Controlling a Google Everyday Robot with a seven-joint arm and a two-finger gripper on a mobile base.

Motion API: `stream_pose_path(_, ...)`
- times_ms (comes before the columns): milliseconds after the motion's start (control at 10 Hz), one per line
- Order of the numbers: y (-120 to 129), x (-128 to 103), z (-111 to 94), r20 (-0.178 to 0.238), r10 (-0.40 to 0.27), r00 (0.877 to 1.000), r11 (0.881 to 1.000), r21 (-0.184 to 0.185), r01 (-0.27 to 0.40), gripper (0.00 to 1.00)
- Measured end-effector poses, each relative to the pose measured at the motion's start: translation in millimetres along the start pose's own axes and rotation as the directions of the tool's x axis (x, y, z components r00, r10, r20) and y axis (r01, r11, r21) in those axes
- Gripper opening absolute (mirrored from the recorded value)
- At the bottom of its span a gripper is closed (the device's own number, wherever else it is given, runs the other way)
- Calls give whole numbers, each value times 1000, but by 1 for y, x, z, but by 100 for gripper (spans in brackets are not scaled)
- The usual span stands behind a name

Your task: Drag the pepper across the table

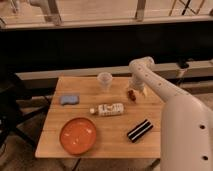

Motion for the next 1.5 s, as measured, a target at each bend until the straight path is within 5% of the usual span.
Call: stream_pose_path(1500, -19, 0, 19, 14, -30, 999, 999, -10, 31, 80)
